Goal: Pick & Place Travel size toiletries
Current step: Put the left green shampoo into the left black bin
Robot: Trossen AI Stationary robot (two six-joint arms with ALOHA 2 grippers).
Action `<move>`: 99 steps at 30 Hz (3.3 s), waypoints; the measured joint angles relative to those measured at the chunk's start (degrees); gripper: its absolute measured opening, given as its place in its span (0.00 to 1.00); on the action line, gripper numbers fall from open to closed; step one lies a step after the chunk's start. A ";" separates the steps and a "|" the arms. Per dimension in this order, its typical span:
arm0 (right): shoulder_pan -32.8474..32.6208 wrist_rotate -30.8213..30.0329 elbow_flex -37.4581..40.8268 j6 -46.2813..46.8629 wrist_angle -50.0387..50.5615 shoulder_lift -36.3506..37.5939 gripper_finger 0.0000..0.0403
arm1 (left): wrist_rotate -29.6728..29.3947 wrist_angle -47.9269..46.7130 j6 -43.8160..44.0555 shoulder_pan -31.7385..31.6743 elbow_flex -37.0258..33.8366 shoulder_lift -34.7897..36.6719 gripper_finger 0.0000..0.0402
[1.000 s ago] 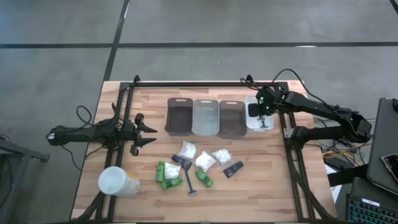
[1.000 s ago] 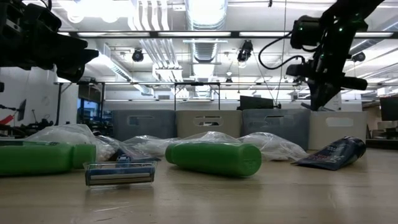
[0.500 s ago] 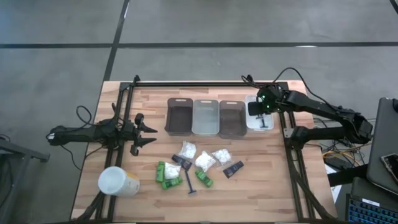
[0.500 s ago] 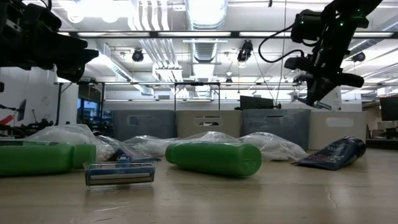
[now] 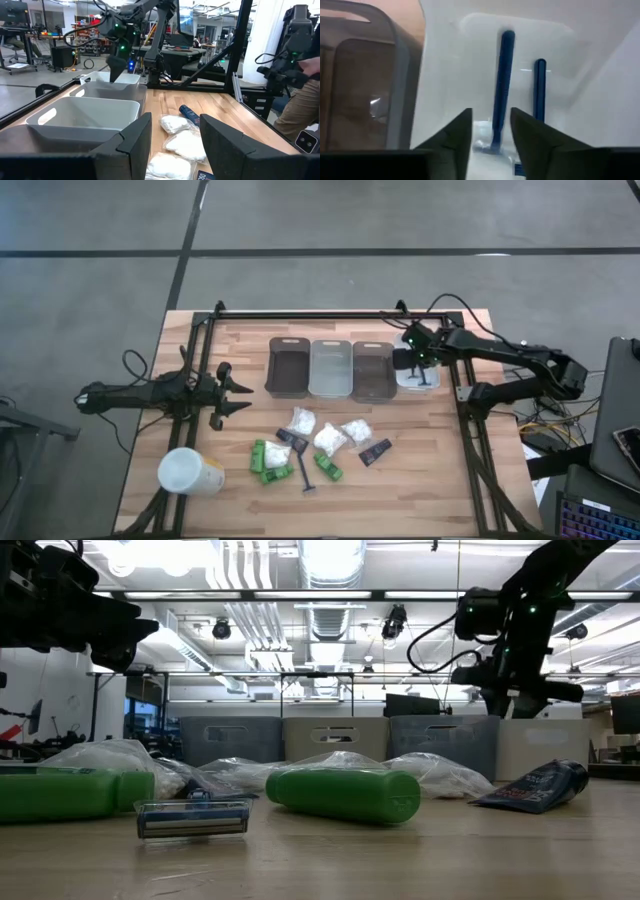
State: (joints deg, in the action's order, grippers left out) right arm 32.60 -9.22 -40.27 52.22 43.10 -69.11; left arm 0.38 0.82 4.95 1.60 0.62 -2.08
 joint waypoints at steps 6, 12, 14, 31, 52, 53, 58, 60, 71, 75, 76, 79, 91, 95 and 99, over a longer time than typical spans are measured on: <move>-0.11 0.05 -1.03 -2.17 0.05 1.46 0.52 | 0.01 0.00 0.00 -0.01 0.00 -0.01 0.43; -2.57 0.05 -3.64 -3.62 -0.17 5.84 0.64 | 0.00 0.00 -0.02 -0.01 0.00 -0.01 0.43; -3.44 -0.14 -4.43 -4.44 -0.31 7.01 0.67 | 0.00 0.00 -0.01 -0.01 0.00 -0.01 0.43; -8.31 -1.42 -5.58 -4.25 -0.65 8.99 0.74 | -3.58 20.91 42.63 -0.03 -0.04 -0.03 0.43; -8.50 -0.98 -5.51 -3.77 -0.60 8.99 0.63 | -27.59 0.94 65.68 0.12 8.75 -5.66 0.40; -8.49 -0.98 -5.51 -3.77 -0.60 8.99 0.64 | -26.24 -3.93 67.21 0.12 11.05 -7.84 0.40; -8.48 -0.78 -5.51 -3.77 -0.58 9.02 0.70 | -15.53 -25.65 67.03 0.17 25.21 -22.68 0.35; -8.48 -0.76 -5.51 -3.77 -0.56 9.02 0.73 | -11.67 -34.34 65.65 0.34 30.89 -29.61 0.34; -8.48 -0.58 -5.49 -2.91 0.05 9.02 0.85 | 1.06 -47.07 61.56 7.57 44.80 -58.63 0.35; -8.48 -0.41 -5.49 -3.19 0.27 9.02 0.89 | 7.61 -46.47 67.45 12.80 44.84 -66.12 0.45; -8.48 -0.04 -5.49 -3.28 0.31 9.02 0.90 | 8.26 -46.24 68.84 14.19 44.78 -67.50 0.49; -8.48 0.26 -5.49 -4.35 0.36 9.04 0.90 | 8.64 -43.60 73.91 18.04 45.00 -70.15 0.61; -8.48 0.27 -5.49 -7.30 0.43 9.04 0.90 | 3.77 -35.35 93.29 26.92 44.87 -79.03 0.84; -8.46 0.22 -5.49 -8.81 0.40 9.04 0.90 | 3.77 -34.31 94.65 27.14 45.06 -83.25 0.82; -8.46 0.22 -5.49 -8.97 0.38 9.04 0.90 | 4.87 -34.38 94.69 27.11 45.59 -86.16 0.79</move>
State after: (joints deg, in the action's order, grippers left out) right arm 24.14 -8.99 -45.76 43.24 43.49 -60.07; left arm 5.25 -33.56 99.64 28.71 46.21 -88.24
